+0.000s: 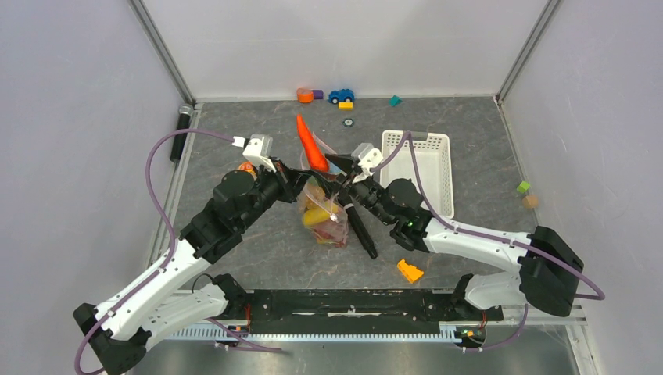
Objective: Place the food in the zip-top bag and seal the zipper
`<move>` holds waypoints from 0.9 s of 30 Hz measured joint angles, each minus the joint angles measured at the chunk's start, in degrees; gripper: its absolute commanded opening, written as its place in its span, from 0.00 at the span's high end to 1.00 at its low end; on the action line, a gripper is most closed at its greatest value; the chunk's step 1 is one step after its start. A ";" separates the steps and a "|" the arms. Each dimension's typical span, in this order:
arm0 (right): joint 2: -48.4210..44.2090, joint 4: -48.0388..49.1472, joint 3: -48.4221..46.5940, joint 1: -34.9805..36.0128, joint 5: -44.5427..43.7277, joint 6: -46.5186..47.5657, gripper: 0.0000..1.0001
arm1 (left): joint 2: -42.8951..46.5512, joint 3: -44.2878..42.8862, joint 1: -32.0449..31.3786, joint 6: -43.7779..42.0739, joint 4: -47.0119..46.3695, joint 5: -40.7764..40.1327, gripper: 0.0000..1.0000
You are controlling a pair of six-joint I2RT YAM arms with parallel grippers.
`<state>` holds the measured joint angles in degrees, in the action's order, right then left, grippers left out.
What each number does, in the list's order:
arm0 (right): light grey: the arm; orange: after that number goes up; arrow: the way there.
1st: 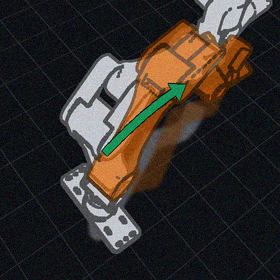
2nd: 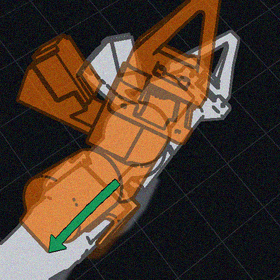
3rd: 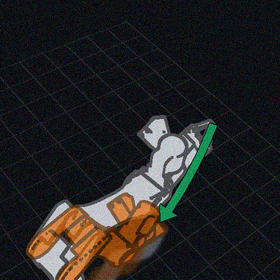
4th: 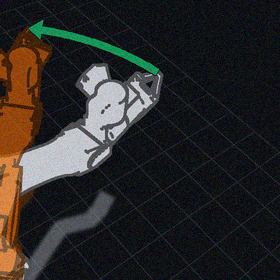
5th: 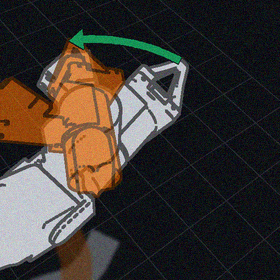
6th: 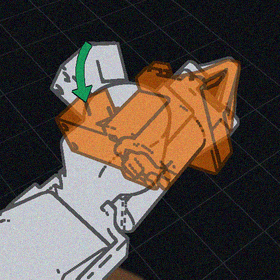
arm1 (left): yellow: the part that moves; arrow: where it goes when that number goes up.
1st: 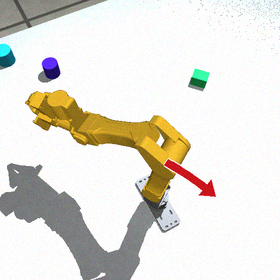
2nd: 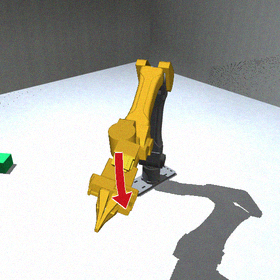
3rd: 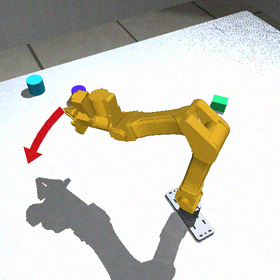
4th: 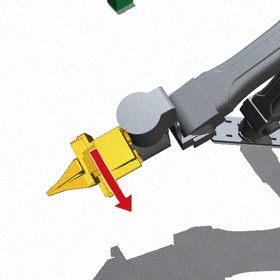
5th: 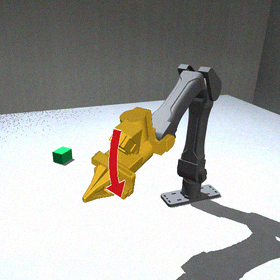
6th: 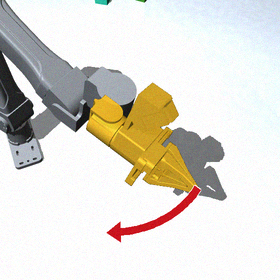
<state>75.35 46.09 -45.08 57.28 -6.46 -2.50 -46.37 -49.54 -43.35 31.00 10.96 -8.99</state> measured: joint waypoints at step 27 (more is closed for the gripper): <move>-21.18 -15.63 8.13 0.11 17.70 15.54 0.02 | -0.13 -0.02 0.00 2.19 -0.02 -3.06 0.98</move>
<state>54.17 30.46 -36.95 57.39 11.25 13.04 -46.50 -49.56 -43.35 33.19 10.94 -12.05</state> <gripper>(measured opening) 0.979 0.033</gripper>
